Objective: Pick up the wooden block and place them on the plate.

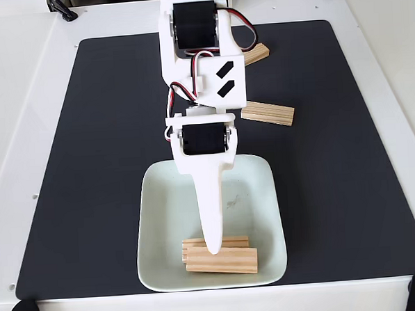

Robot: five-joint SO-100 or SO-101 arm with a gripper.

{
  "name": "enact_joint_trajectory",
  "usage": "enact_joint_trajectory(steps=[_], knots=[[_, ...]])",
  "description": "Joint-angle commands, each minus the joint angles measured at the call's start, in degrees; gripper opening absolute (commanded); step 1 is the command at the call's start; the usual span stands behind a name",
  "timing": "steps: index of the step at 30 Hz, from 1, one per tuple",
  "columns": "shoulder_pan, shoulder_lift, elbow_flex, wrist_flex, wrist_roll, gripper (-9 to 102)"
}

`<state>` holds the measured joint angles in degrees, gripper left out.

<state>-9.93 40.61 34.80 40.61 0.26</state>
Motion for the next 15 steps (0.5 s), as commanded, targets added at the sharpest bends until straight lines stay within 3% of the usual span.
enact_joint_trajectory(steps=[1, 15], knots=[[0.2, 1.3, -0.3, -0.2, -0.2, 44], [0.4, 2.8, 2.4, -0.2, -1.8, 44]])
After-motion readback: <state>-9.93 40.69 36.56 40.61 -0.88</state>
